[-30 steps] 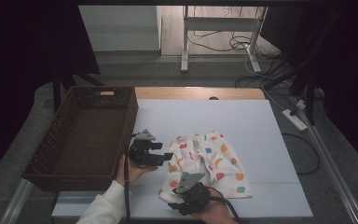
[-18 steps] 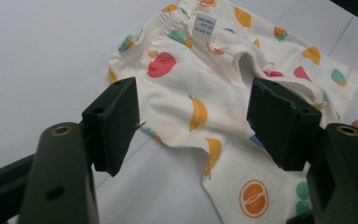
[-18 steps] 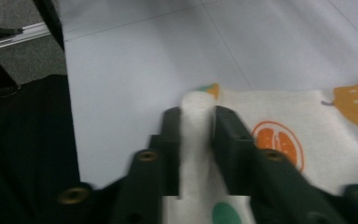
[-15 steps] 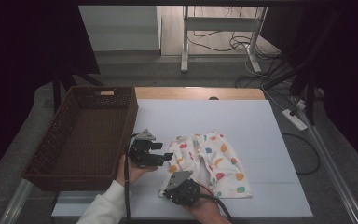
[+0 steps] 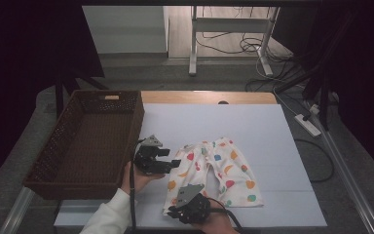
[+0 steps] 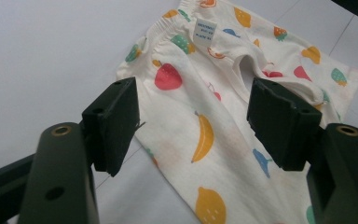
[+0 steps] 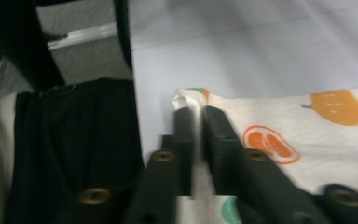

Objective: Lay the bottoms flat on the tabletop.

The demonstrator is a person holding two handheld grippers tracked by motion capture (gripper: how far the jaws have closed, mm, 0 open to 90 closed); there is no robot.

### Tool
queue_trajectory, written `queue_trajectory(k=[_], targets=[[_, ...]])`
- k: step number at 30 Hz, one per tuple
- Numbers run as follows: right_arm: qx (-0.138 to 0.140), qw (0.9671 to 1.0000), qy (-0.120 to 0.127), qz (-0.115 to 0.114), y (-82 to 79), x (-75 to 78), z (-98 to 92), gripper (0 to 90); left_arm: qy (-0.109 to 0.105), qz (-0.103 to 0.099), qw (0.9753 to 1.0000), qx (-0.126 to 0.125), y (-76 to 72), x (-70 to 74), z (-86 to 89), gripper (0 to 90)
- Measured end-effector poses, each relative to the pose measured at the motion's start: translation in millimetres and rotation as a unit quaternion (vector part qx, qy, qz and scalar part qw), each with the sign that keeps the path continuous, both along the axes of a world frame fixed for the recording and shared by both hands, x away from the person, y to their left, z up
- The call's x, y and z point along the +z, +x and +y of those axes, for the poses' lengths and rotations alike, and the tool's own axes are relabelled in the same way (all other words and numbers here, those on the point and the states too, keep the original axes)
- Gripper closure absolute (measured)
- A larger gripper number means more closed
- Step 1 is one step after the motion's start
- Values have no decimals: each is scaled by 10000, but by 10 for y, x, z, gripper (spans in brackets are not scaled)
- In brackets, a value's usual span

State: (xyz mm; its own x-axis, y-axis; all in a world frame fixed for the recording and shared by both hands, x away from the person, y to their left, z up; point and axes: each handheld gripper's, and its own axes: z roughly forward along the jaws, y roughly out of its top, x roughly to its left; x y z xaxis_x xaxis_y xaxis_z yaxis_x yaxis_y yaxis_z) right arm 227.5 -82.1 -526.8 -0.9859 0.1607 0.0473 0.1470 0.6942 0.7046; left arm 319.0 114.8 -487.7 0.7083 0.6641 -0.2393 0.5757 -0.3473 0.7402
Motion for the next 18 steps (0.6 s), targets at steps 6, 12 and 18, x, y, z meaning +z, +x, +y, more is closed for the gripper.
queue_trajectory(k=[6, 12, 18], targets=[[-436, 9982, 389, -101, 29, 162, -259, 550, 7, 20, 10000, -7, 7, -8, 1, 331], [-1058, 9931, 441, -256, 166, 233, -694, 521, 8, 12, 10000, -6, 3, -4, -4, 331], [-1670, 9849, 324, -315, 309, 223, -1105, 489, 4, 17, 10000, -8, 8, -6, -5, 330]])
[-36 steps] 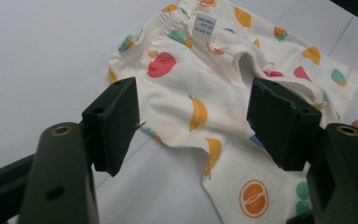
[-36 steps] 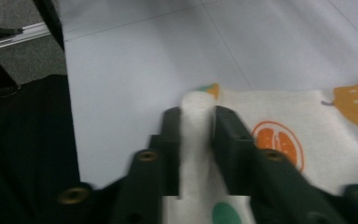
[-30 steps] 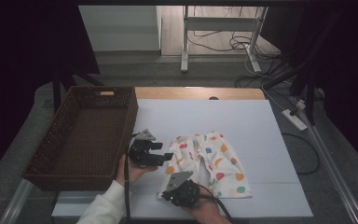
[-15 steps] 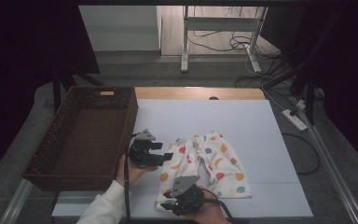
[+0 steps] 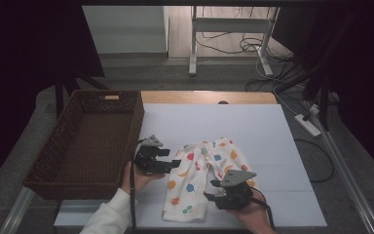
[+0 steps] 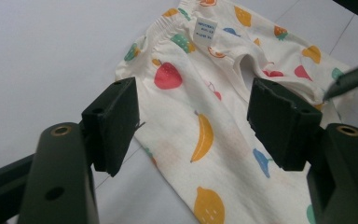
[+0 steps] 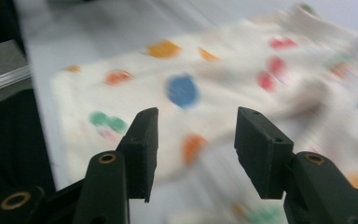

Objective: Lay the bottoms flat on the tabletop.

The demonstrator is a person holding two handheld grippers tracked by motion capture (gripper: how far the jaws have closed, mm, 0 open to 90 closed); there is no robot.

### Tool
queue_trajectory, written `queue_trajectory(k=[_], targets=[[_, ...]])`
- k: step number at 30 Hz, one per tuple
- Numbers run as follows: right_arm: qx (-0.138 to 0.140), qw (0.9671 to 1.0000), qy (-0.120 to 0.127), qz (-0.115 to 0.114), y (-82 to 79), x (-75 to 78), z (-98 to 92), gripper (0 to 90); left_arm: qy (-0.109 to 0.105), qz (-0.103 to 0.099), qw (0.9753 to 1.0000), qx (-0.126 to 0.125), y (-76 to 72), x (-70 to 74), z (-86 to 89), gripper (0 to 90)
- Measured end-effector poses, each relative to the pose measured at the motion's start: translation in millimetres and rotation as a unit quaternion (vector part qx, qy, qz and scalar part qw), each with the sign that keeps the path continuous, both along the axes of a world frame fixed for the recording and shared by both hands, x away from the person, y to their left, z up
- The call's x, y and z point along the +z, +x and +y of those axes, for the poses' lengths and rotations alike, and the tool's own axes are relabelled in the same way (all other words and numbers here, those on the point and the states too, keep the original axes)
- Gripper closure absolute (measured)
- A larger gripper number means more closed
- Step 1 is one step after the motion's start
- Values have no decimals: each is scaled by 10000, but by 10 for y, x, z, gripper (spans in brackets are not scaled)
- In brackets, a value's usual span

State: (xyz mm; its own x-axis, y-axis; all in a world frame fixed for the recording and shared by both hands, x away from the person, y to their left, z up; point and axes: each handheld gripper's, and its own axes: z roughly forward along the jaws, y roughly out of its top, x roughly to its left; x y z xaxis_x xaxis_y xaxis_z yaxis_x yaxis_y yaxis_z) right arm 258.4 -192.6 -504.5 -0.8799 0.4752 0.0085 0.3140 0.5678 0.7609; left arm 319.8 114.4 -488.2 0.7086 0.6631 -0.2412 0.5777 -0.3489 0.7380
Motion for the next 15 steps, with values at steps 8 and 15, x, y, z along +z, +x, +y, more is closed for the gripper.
queue_trajectory(k=[8, 15], targets=[[-219, 9994, -137, 208, -21, -70, -283, 473, -8, 1, 10000, 0, -1, 0, -2, 329], [-138, 9983, -444, 349, -77, -157, -373, 450, -7, 8, 10000, 3, 0, -3, -3, 329]])
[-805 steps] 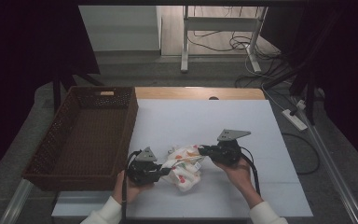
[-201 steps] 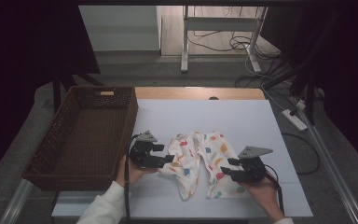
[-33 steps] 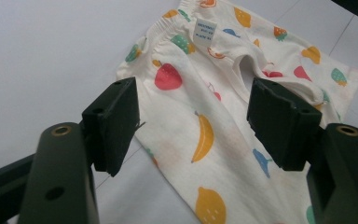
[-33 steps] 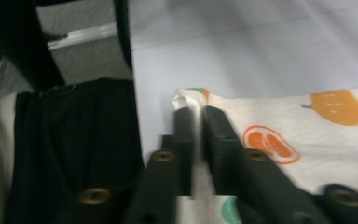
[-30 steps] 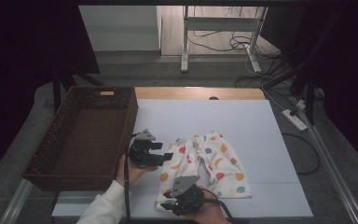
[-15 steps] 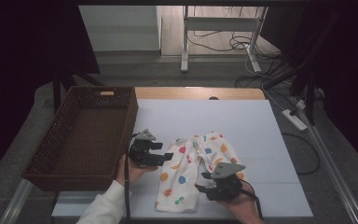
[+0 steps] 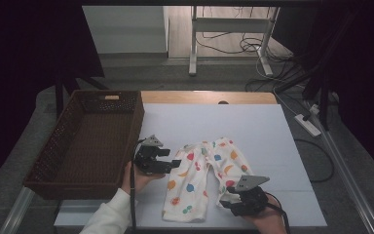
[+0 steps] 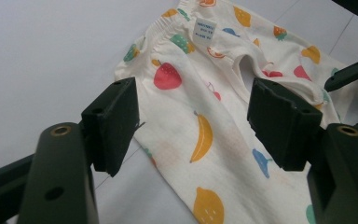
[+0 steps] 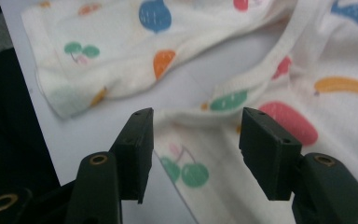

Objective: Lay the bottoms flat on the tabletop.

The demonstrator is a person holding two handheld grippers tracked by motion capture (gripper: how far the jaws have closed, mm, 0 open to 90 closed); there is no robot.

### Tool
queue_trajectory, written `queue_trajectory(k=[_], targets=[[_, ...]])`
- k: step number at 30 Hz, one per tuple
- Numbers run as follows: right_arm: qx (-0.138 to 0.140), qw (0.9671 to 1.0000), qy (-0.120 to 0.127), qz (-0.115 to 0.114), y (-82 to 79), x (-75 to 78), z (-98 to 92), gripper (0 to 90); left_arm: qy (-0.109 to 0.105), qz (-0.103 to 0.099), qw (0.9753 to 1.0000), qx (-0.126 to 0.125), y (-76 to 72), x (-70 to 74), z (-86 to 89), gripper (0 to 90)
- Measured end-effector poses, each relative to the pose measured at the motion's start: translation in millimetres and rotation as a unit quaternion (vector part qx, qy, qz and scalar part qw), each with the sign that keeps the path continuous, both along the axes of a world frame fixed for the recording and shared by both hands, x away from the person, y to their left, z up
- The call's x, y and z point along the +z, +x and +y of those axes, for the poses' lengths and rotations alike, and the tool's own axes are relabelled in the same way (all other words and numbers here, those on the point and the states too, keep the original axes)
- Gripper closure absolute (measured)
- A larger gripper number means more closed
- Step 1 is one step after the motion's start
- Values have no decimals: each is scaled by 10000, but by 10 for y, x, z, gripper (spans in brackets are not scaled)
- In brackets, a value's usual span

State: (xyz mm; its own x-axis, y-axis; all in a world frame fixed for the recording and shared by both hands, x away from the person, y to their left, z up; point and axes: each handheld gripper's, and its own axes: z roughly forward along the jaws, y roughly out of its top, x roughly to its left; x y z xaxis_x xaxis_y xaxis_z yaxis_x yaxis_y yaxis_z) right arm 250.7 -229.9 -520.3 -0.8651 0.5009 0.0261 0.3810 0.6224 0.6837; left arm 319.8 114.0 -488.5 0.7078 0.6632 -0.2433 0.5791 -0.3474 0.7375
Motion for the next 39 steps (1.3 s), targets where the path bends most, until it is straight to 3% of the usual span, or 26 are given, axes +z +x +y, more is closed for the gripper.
queue_trajectory(k=[13, 15, 19, 22, 32, 37, 39], targets=[[178, 9991, -378, -56, -46, -77, 14, 476, 8, 8, 10000, -4, -3, -3, -8, 328], [189, 9987, -455, -103, -45, -69, 25, 542, 10, 11, 10000, -6, -2, -4, -9, 328], [294, 9981, -521, -175, -57, -56, 26, 761, 13, 7, 10000, -11, -2, -4, -10, 328], [335, 9974, -593, -223, -76, -44, 14, 858, 12, 4, 10000, -9, -4, -2, -8, 328], [427, 9982, -394, 133, -298, -21, -162, 873, 2, 9, 10000, -13, -1, -3, -6, 328], [496, 9980, -363, 149, -328, -23, -132, 869, 21, -5, 10000, -40, -4, 0, -25, 327], [484, 9983, -300, 122, -314, -18, -140, 822, 18, 1, 10000, -43, -4, -2, -26, 326]])
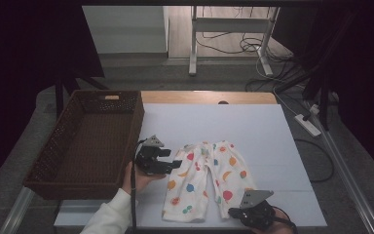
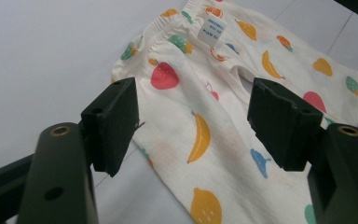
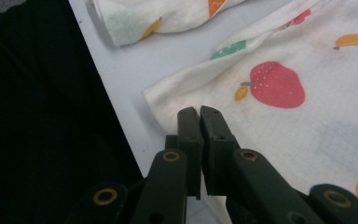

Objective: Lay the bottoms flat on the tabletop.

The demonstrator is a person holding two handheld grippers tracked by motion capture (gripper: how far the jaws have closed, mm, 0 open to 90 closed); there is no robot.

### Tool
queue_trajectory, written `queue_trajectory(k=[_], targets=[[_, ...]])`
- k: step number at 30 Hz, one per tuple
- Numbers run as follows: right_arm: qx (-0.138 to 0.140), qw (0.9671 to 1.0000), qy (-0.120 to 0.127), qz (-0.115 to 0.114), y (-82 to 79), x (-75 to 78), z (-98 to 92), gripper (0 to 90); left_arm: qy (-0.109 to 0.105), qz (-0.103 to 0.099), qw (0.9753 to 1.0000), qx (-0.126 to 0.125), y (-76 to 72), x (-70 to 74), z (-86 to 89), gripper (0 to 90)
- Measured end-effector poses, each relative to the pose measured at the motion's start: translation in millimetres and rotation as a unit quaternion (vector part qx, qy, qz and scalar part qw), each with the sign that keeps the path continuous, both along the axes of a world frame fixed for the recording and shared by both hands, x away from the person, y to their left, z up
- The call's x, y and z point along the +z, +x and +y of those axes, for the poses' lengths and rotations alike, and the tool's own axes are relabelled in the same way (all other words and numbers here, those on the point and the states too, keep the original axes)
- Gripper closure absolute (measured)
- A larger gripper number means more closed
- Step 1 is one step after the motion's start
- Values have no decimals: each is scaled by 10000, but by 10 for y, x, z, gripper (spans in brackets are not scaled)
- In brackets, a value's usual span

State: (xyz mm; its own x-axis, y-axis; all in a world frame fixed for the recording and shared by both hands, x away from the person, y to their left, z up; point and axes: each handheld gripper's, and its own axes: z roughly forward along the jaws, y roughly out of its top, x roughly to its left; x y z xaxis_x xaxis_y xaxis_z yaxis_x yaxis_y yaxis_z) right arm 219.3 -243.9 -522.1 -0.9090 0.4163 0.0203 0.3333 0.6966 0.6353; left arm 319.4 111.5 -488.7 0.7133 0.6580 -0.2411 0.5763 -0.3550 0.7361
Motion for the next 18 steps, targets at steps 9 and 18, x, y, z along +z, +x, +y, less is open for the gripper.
queue_trajectory(k=[9, 18], targets=[[-532, 9968, 595, -21, 161, 53, -82, 561, 22, 22, 10000, -13, 8, -12, -9, 325], [-716, 9942, 807, -13, 336, 43, -72, 496, 11, 54, 10000, 5, 19, -30, -10, 325]])
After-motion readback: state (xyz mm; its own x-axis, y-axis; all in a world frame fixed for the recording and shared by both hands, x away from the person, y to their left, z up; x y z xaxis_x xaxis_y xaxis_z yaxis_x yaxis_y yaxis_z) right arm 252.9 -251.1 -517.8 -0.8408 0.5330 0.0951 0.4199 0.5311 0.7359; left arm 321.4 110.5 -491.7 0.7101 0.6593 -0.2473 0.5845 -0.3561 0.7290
